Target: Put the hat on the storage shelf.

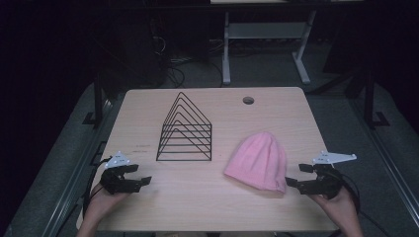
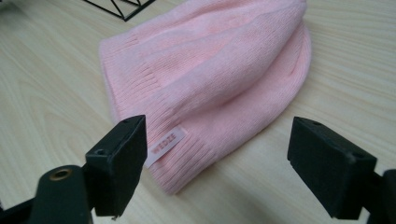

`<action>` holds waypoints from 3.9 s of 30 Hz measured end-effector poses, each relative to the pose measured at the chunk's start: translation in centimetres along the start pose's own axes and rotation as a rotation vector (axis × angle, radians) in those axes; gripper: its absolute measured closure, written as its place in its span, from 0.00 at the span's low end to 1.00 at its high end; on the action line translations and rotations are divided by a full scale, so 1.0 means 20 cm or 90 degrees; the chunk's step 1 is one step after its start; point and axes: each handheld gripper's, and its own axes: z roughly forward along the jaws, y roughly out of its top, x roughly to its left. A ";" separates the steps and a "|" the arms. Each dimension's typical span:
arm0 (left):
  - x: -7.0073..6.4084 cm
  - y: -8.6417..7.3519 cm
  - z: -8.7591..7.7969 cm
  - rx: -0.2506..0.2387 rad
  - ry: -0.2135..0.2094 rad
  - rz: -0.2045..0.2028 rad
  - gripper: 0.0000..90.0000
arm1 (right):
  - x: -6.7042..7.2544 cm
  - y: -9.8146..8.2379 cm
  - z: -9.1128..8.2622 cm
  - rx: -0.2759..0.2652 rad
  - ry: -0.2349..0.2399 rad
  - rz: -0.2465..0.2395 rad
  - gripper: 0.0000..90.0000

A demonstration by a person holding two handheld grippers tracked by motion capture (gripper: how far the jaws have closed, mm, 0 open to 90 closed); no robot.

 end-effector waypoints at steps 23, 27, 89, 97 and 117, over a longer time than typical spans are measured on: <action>0.02 -0.01 0.02 -0.004 -0.014 -0.009 0.27 | -0.17 0.30 0.17 0.046 0.053 0.025 0.24; 0.01 0.00 0.02 0.000 -0.016 -0.004 0.27 | -0.20 0.34 0.19 0.055 0.054 0.017 0.25; 0.02 0.00 0.00 -0.004 -0.012 -0.004 0.27 | -0.42 0.52 0.65 0.127 0.148 0.086 0.84; 0.02 0.00 0.00 -0.010 -0.014 -0.009 0.27 | -0.35 0.57 0.53 0.107 0.136 0.057 0.85; 0.00 0.00 -0.01 -0.010 -0.018 -0.006 0.27 | -0.18 0.67 0.30 0.049 0.121 -0.013 0.85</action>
